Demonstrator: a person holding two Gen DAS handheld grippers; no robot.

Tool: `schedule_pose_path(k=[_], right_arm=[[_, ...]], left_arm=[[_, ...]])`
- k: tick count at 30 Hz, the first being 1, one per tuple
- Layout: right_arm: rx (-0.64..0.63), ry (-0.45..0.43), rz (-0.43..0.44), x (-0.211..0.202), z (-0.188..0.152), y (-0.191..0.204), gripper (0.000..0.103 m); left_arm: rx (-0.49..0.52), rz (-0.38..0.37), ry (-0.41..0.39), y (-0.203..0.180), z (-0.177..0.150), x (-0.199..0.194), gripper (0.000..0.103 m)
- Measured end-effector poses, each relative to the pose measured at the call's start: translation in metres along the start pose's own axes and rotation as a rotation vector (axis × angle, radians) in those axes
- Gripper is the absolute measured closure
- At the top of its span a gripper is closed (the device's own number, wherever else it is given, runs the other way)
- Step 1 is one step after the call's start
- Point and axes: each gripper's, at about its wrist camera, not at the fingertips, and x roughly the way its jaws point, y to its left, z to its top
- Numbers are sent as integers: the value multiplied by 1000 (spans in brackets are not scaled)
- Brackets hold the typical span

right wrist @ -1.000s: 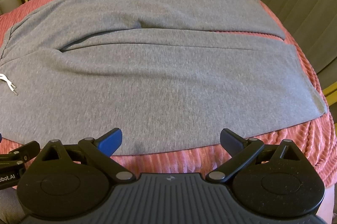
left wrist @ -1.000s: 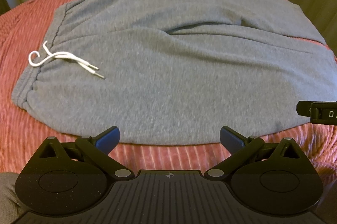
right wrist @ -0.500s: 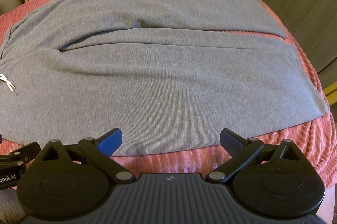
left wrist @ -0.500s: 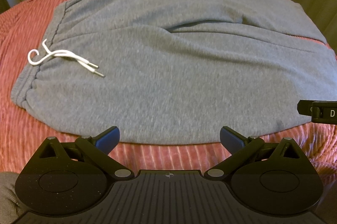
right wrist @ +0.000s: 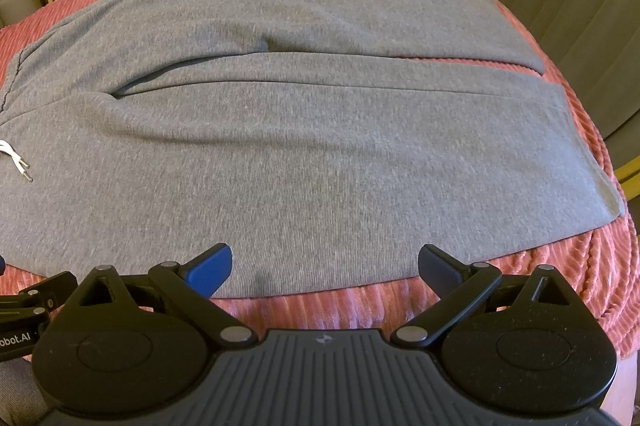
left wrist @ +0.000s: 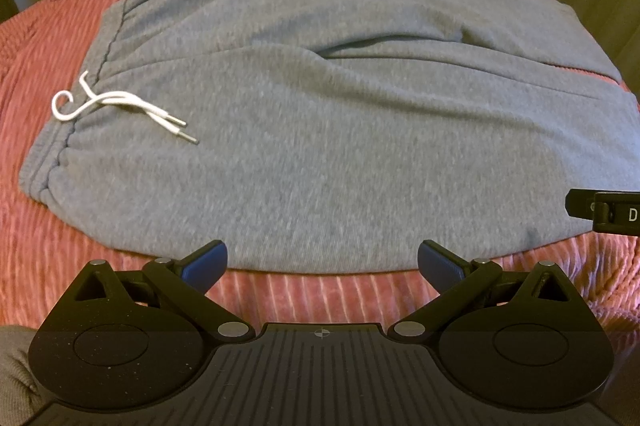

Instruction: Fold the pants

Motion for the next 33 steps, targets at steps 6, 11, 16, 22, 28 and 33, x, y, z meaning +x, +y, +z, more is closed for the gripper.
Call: schedule_pose_path(k=[6, 11, 16, 22, 28, 33], right_arm=[[1, 1, 0, 1, 0, 0, 3], [4, 1, 3, 2, 0, 0, 3], [1, 2, 3, 3, 0, 1, 3], [4, 2, 3, 3, 0, 0, 3], [4, 2, 4, 3, 1, 0, 3], [4, 1, 3, 3, 1, 0, 3]], left_arm=[[2, 0, 4, 0, 1, 1, 0], [1, -1, 4, 0, 1, 1, 0], [0, 1, 6, 0, 1, 2, 0], [-4, -2, 7, 0, 0, 2, 0], [-4, -4, 10, 0, 1, 2, 0], [-9, -7, 13, -1, 1, 3, 0]])
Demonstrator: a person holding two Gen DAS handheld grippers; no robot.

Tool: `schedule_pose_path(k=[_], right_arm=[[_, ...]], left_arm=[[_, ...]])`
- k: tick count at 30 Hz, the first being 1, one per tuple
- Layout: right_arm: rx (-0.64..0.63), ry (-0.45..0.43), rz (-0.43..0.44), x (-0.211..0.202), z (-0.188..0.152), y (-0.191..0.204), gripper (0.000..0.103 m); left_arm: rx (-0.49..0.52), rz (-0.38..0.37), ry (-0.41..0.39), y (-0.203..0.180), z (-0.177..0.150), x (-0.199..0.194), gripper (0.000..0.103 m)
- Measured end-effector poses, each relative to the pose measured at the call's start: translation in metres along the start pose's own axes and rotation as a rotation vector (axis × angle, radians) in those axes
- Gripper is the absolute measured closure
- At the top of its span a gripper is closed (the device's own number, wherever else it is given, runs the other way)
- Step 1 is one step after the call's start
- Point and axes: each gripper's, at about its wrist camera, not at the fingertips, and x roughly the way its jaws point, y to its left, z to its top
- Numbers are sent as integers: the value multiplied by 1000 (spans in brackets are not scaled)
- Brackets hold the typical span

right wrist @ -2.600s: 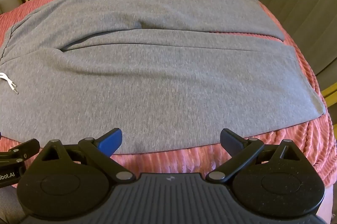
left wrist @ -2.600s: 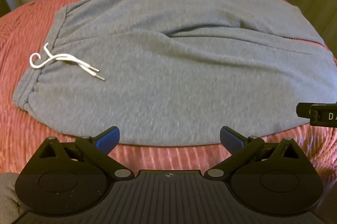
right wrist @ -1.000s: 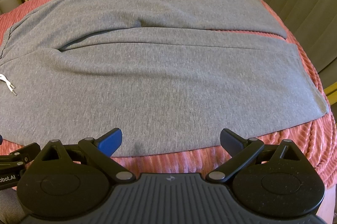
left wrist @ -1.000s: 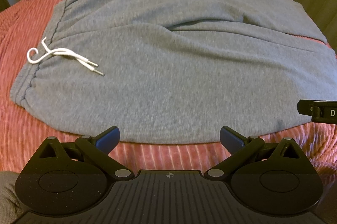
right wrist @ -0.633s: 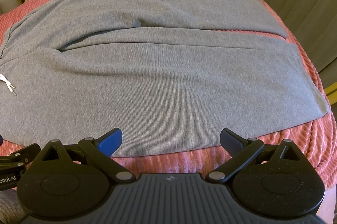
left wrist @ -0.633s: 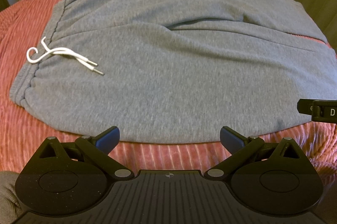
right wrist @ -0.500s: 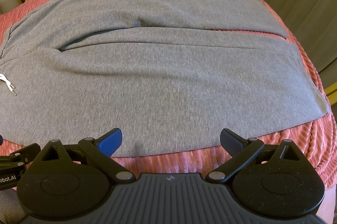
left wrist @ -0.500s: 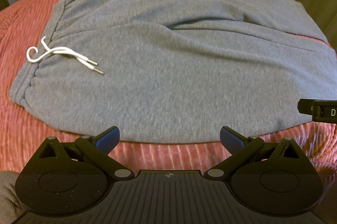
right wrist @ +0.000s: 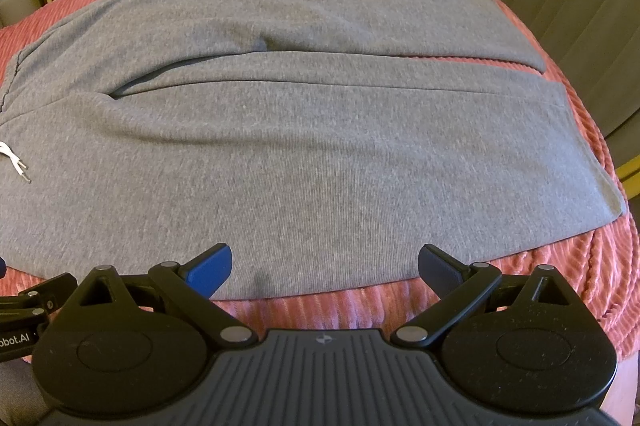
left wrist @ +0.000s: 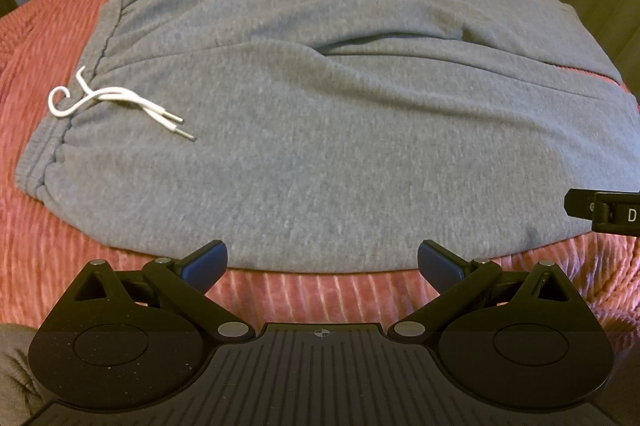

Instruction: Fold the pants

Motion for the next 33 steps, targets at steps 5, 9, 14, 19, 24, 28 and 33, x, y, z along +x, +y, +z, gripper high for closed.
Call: schedule_pose_path(k=[5, 9, 14, 19, 24, 28, 33], right_arm=[[6, -4, 2, 1, 1, -1, 4], [12, -7, 4, 3, 3, -2, 4], [20, -10, 17, 7, 7, -5, 3], [-2, -32, 14, 13, 11, -6, 4], [87, -50, 254, 18, 23, -31, 4], [203, -126, 304, 31, 56, -64, 4], [301, -421, 229, 55, 124, -104, 4]], left_arm=[[1, -3, -1, 0, 1, 1, 0], [-4, -4, -2, 1, 3, 3, 0], [-15, -3, 3, 2, 8, 7, 0], [-4, 6, -12, 0, 17, 7, 0], [-30, 14, -63, 9, 48, 6, 0], [-83, 83, -137, 21, 92, 14, 0], [-190, 117, -172, 42, 146, 49, 0]])
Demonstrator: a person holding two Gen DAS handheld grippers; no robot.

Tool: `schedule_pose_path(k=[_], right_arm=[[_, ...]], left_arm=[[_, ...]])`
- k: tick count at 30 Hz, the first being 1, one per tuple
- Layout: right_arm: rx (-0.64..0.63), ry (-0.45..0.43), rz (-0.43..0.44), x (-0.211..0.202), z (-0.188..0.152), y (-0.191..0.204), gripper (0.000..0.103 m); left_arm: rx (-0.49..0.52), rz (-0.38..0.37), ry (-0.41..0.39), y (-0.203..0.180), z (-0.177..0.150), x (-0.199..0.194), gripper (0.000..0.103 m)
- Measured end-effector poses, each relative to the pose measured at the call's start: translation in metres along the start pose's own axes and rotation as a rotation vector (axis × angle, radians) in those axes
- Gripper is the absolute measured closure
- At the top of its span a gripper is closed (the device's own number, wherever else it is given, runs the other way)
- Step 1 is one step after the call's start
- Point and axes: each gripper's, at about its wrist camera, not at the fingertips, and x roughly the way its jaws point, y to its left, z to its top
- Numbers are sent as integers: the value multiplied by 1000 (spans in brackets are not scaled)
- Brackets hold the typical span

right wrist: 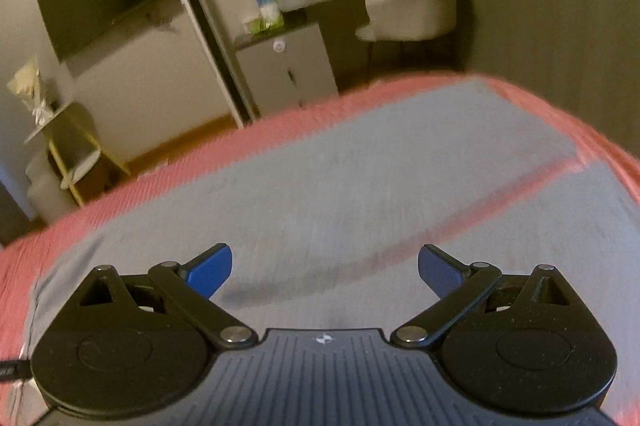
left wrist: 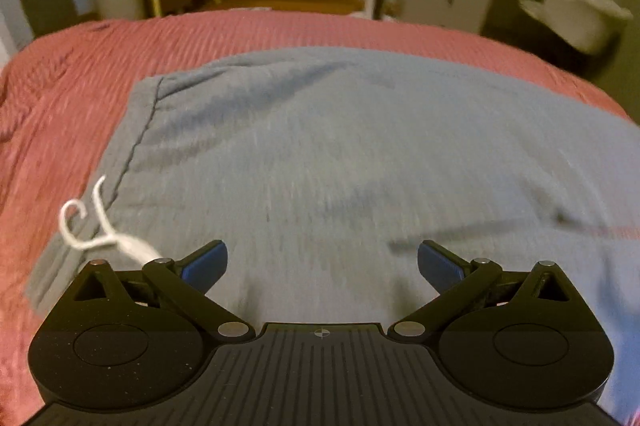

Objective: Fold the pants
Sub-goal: 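Move both open grippers toward the sweatpants hem ends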

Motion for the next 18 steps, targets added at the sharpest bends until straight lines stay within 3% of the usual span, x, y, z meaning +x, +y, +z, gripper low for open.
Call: schedule_pose_path(k=[5, 8, 13, 18], right_arm=[[62, 92, -95, 109, 72, -16, 4], [161, 135, -129, 168, 102, -30, 4], [330, 143, -208, 248, 132, -51, 4], [410, 171, -343, 302, 149, -62, 3]], left_arm=[[-107, 2, -104, 18, 10, 40, 0], [-172, -55, -131, 31, 8, 60, 0], [-136, -128, -164, 36, 7, 78, 0], [-92, -181, -132, 40, 5, 97, 0]])
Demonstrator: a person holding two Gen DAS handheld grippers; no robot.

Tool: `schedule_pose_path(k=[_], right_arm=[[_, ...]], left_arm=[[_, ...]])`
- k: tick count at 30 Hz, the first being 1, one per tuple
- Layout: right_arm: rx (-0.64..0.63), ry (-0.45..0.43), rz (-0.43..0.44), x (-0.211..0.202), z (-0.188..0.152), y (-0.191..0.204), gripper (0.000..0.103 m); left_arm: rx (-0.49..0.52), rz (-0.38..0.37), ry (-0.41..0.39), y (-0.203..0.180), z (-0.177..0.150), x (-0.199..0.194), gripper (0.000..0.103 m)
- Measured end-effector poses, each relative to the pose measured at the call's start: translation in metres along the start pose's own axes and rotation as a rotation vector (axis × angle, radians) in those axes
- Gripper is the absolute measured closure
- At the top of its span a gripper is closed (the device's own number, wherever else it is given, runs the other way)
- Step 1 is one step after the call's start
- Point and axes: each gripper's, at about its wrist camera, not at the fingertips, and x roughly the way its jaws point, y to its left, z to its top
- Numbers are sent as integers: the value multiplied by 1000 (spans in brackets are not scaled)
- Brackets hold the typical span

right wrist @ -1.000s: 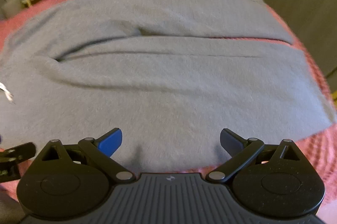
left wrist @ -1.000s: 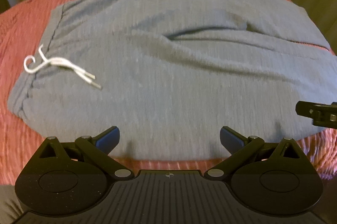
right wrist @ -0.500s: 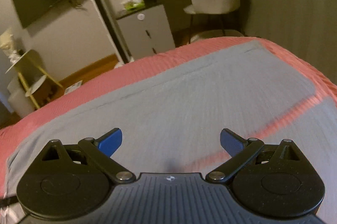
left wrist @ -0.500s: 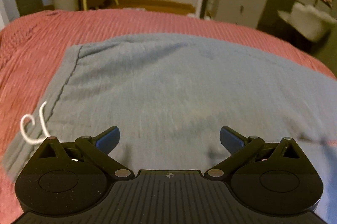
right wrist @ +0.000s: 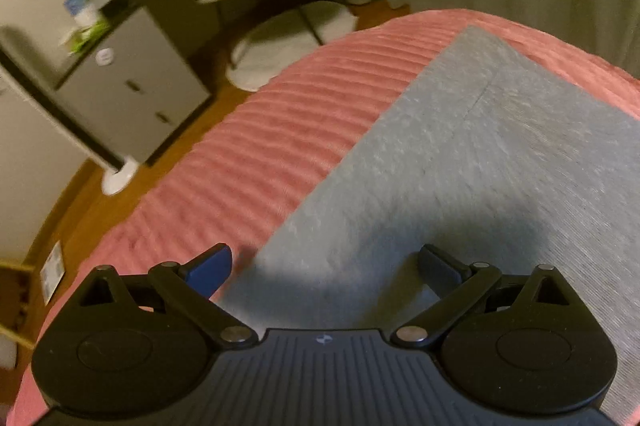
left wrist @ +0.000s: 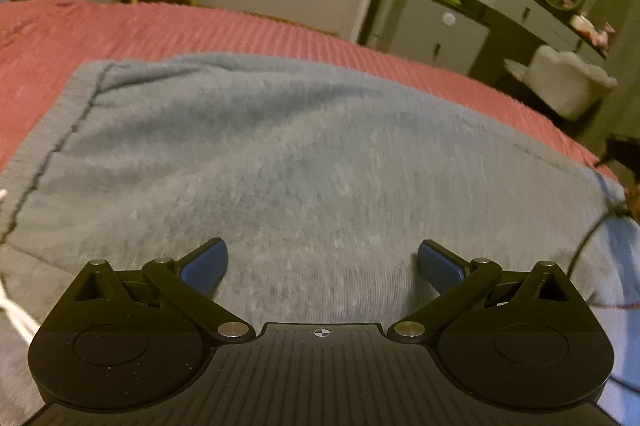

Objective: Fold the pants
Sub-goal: 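Move both open grippers toward the sweatpants hem ends, then grasp the hem with the left gripper while the right gripper grasps the other leg hem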

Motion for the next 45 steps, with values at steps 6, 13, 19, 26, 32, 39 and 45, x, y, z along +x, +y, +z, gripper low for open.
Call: schedule_pose_path(k=[6, 13, 19, 26, 32, 39, 45], right_arm=[[-135, 1, -133, 6, -15, 25, 3], [-97, 4, -3, -38, -27, -2, 88], [-21, -43, 174, -104, -61, -63, 94], [-144, -98, 188, -222, -183, -173, 97], [-187, -40, 81, -231, -239, -243, 92], [-577, -393, 106, -244, -209, -171, 3], [-690, -360, 118, -202, -195, -123, 3]], left_arm=[[29, -20, -22, 6, -4, 4, 0], [7, -52, -33, 13, -9, -1, 0], [0, -83, -40, 19, -9, -5, 0], [-141, -174, -138, 40, 9, -41, 2], [-61, -74, -184, 26, 30, -45, 2], [-59, -39, -111, 13, 85, -24, 2], [-195, -105, 80, 11, 136, 28, 2]])
